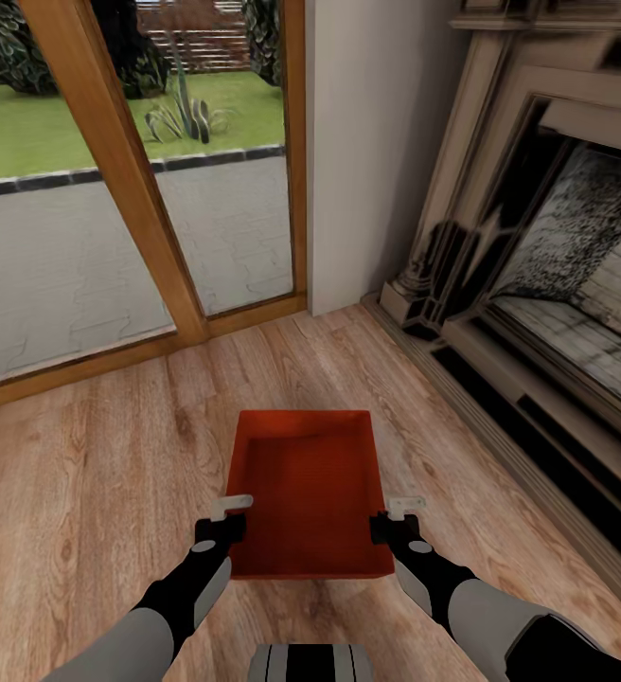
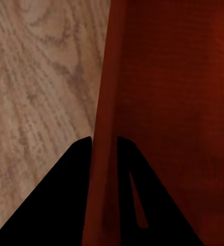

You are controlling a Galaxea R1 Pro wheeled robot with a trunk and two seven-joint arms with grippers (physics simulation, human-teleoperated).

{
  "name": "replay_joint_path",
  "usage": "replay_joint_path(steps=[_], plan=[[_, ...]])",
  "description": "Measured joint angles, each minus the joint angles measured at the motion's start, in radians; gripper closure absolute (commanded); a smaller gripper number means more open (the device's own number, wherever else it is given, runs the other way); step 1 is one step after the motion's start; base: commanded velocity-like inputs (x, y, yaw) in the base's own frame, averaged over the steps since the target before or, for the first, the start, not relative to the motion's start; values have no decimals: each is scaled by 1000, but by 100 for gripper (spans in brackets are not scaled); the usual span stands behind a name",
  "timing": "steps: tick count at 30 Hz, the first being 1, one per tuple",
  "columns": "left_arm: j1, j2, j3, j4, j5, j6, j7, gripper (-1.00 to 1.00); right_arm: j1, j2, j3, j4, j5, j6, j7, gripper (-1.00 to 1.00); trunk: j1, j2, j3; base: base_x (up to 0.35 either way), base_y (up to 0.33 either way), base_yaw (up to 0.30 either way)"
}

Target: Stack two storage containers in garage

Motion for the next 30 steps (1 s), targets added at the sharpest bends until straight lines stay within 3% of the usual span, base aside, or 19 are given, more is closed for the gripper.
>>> replay_joint_path(steps=[16, 30], plan=[[-1, -6, 5, -6, 0, -4, 9, 100, 0, 0, -5, 1, -1, -1, -4, 100, 0, 0, 0, 0, 0, 0], [-1, -8, 11, -7, -6, -3, 8, 100, 0, 1, -4, 1, -2, -3, -6, 100, -54, 98, 44, 0, 0, 0]])
